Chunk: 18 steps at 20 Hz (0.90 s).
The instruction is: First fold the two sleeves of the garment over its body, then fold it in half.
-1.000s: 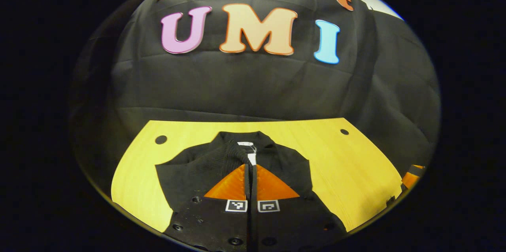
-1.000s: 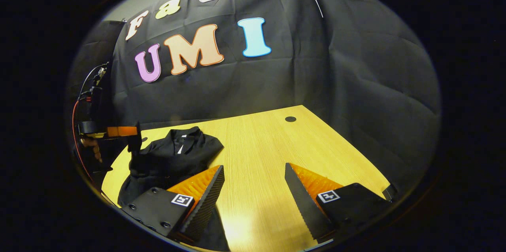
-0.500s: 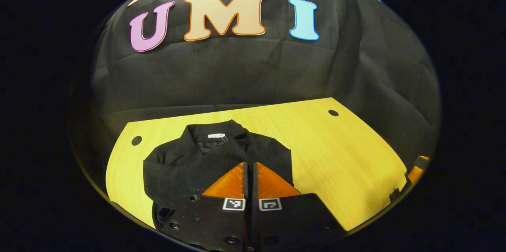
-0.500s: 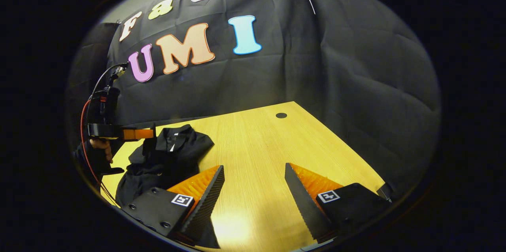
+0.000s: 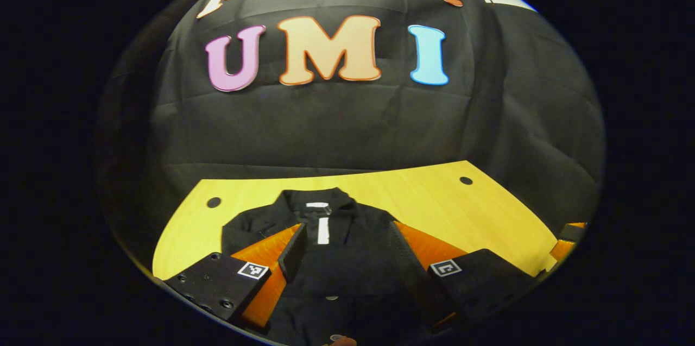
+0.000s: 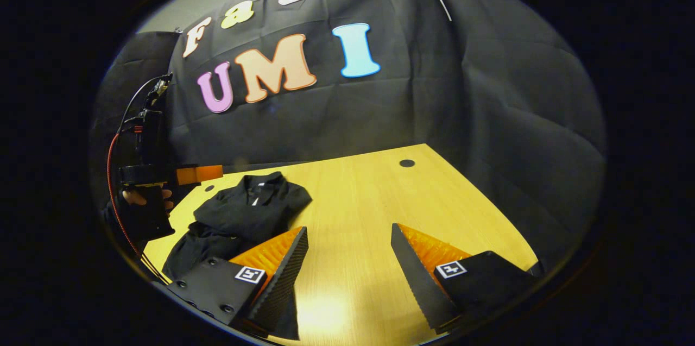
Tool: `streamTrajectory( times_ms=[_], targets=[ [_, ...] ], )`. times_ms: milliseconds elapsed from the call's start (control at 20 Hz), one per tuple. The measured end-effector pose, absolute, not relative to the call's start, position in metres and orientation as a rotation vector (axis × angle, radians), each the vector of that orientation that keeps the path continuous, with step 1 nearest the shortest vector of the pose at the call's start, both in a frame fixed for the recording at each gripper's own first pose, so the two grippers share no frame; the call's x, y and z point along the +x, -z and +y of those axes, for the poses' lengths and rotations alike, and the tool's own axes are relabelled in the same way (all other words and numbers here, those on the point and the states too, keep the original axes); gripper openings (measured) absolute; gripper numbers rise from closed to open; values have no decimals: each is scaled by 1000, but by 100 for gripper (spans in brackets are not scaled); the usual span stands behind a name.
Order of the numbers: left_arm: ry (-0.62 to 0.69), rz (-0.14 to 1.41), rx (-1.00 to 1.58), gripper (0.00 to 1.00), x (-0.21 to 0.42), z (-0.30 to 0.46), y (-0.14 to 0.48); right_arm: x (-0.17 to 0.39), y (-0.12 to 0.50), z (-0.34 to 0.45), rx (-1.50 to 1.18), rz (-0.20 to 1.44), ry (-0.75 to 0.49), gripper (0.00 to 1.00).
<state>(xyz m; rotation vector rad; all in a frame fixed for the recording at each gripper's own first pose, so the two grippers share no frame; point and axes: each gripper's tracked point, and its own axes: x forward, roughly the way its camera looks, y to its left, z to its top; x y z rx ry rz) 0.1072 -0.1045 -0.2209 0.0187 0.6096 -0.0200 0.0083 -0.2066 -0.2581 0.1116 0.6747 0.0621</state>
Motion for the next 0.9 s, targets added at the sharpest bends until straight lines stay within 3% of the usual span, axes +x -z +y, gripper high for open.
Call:
streamTrajectory(
  times_ms=[400, 800, 900],
  targets=[
    [-81, 643, 35, 92, 17, -20, 210, -3, 265, -141, 98, 700, -152, 98],
    [-163, 746, 25, 92, -83, 61, 237, -57, 305, -93, 27, 809, -165, 98],
    [-182, 778, 16, 92, -107, 76, 248, -75, 319, -90, 1, 848, -158, 94]
  ],
)
